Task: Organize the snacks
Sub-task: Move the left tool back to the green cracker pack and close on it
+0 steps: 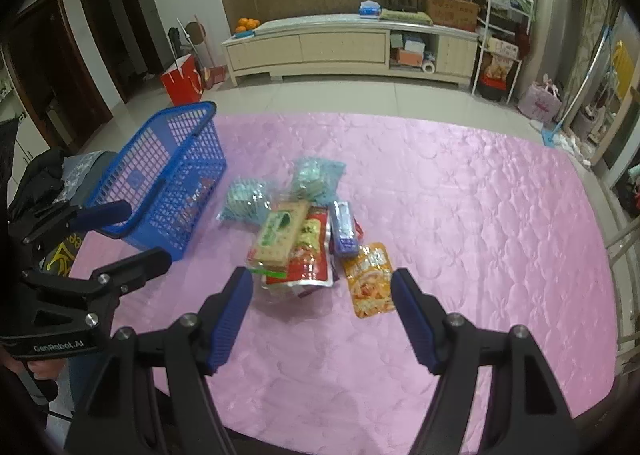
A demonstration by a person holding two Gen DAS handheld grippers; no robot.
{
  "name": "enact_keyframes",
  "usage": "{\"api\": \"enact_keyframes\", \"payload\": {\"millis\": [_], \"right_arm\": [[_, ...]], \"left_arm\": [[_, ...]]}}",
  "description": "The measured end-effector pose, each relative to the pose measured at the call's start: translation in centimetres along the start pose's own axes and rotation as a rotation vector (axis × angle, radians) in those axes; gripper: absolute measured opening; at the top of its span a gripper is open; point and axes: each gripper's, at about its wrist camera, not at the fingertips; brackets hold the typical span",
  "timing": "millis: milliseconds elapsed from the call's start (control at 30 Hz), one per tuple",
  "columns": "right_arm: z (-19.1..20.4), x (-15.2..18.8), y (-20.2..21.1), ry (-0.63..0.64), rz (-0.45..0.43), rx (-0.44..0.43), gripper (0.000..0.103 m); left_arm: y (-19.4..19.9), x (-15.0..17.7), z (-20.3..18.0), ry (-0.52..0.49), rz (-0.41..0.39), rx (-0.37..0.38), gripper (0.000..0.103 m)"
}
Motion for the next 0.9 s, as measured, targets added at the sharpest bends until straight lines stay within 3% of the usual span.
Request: {"api": "enact_keyframes", "payload": {"millis": [467,733,900], "right_arm": [[-4.3,-0.2,-5.2,-0.021,0.061,0.052,0.075],[-5.5,-0.9,-8.8,-0.038,0.077,0.057,0.076],[-5.5,-1.4,-11.9,-0.007,0.088,0.065,0.075]], "left_arm": [[-6.7,-1.2,-2.5,-0.012,0.112,0.026,0.073],[-11.9,-1.1,-1.3,0.049,0.195,0.081,0.073],[-14.8,-1.4,-0.5,0.063,0.239,0.07,0.073]]}}
Point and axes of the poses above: each gripper's, at about its wrist camera, not at the fingertips, and y roughly against the way its jaws point, z to its left, x to its underside, and after that the axes turned 13 degrees about -y, right-handed
